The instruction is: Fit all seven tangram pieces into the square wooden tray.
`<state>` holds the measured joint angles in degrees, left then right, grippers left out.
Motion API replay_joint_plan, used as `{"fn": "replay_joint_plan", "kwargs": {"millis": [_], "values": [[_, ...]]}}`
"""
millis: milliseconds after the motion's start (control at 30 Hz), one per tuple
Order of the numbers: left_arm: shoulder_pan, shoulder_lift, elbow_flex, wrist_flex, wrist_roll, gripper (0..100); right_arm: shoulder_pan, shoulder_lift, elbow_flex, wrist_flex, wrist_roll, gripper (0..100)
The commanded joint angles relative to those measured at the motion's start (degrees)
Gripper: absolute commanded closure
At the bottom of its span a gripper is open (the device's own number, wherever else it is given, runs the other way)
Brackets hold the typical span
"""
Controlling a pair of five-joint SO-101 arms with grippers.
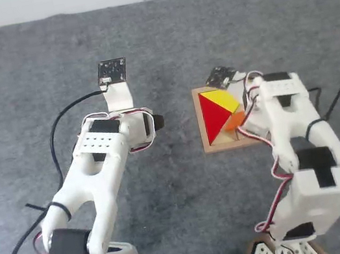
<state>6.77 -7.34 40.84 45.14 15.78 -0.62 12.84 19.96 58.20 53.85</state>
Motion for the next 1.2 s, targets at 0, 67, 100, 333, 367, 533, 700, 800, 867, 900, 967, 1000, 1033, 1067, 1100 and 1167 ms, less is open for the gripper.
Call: {"fn": "replay_joint_plan", "kwargs": {"millis": [0, 67, 100, 333, 367, 533, 700, 800, 867, 900, 967, 1000, 1033, 1067, 1100, 1167], "values": [[-0.18, -0.35, -0.57, -1.05, -0.53, 75, 1.19, -0.31, -7.38, -0.22, -2.29, 94.7], [-0.18, -0.35, -0.57, -0.97, -0.53, 75, 1.45, -0.31, -9.14, -0.13, -2.46, 94.7], [-0.18, -0.35, -0.66, -0.97, -0.53, 75, 1.45, -0.31, -9.93, 0.13, -2.55, 94.7], [-0.18, -0.35, -0.66, -0.88, -0.53, 75, 1.36, -0.4, -11.69, 2.51, -7.56, 94.7], [-0.18, -0.35, -0.66, -0.88, -0.53, 75, 1.36, -0.48, -11.6, 2.68, -8.53, 94.7], [-0.18, -0.35, -0.66, -0.88, -0.53, 75, -0.92, -4.18, -7.38, 4.88, -13.19, 94.7], [-0.18, -0.35, -0.75, -0.88, -0.53, 75, -2.68, -7.16, 0.79, 1.71, -15.21, 94.7], [-0.18, -0.35, -0.66, -0.88, -0.53, 75, -2.24, -7.25, 2.64, -2.42, -19.78, 94.6], [-0.18, -0.35, -0.66, -0.88, -0.53, 75, -2.51, -7.25, 2.9, -4.0, -21.89, 94.5], [-0.18, -0.35, -0.66, -0.88, -0.53, 75, -2.68, -7.16, 2.9, -4.53, -22.68, 94.5], [-0.18, -0.35, -0.66, -0.88, -0.53, 75, -2.42, -7.43, 2.64, -4.53, -23.91, 94.6], [-0.18, -0.35, -0.66, -0.88, -0.53, 75, -2.15, -7.87, 2.46, -4.7, -25.05, 94.7], [-0.18, -0.35, -0.66, -0.88, -0.53, 75, -1.27, -8.04, 1.85, -4.88, -26.37, 94.7], [-0.18, -0.35, -0.66, -0.88, -0.53, 75, -0.4, -8.04, 0.88, -4.88, -27.16, 94.7], [-0.18, -0.35, -0.66, -0.88, -0.53, 75, 0.4, -8.04, -0.09, -4.88, -26.99, 94.7], [-0.09, -0.35, -0.66, -0.88, -0.53, 75, 2.42, -7.52, -2.11, -4.88, -27.16, 94.6]]}}
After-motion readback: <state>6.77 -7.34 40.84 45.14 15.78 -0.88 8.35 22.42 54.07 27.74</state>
